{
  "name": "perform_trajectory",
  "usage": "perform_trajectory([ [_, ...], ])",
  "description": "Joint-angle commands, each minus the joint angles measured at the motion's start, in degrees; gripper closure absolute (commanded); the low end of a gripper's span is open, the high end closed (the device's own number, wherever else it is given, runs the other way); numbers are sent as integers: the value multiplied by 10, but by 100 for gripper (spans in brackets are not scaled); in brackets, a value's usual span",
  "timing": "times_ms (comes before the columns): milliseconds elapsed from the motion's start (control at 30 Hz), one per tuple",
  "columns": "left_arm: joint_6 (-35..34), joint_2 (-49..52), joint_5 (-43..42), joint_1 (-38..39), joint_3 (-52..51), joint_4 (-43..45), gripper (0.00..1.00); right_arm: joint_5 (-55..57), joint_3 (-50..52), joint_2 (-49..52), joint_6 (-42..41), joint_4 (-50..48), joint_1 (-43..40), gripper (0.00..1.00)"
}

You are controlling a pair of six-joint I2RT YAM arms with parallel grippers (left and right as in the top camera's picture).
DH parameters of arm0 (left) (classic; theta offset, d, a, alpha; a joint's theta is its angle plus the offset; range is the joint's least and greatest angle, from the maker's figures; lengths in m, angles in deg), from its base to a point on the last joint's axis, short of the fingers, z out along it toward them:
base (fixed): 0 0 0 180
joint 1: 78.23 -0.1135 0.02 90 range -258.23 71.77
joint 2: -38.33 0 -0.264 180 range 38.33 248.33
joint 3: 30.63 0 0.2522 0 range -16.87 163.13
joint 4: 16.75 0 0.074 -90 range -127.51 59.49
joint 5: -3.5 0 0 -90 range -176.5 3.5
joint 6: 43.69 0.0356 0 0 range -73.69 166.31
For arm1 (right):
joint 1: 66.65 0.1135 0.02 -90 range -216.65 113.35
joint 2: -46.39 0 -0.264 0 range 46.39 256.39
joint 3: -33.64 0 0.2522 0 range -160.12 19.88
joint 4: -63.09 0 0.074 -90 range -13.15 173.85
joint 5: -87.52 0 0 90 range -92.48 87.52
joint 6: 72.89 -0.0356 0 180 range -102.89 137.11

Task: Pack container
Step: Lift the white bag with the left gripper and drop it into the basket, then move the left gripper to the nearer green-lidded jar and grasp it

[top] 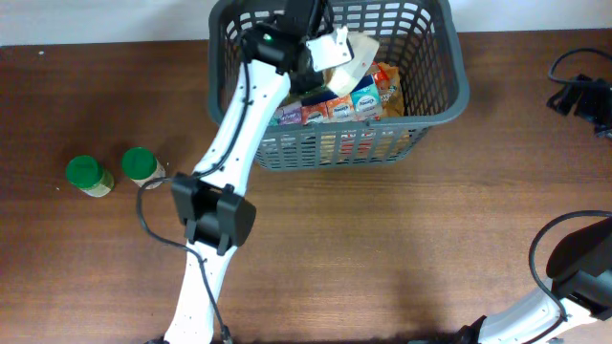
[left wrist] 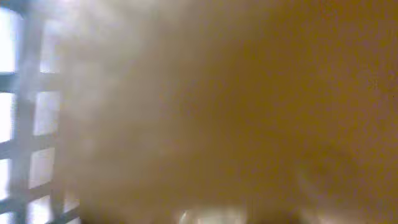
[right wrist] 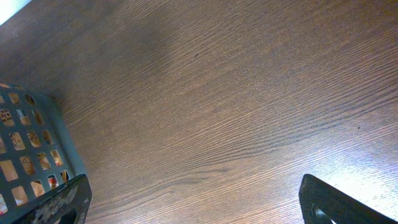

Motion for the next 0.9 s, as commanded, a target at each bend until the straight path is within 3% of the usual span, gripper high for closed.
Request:
perform_trajectory([
  [0, -85, -21, 43, -1, 13, 2, 1, -5, 3, -9, -4, -1, 2, 1],
  [200, -214, -80, 53, -12, 68, -19, 1, -5, 3, -9, -4, -2, 2, 1],
  [433, -218, -197, -1, -45, 101, -71, 1, -5, 3, -9, -4, -1, 2, 1],
  [633, -230, -240, -1, -129, 101, -179, 1, -5, 3, -9, -4, -1, 2, 1],
  [767, -314, -228, -1, -208, 87, -270, 1, -5, 3, -9, -4, -1, 2, 1],
  [867, -374, -222, -10, -266, 47, -279, 1, -5, 3, -9, -4, -1, 2, 1],
])
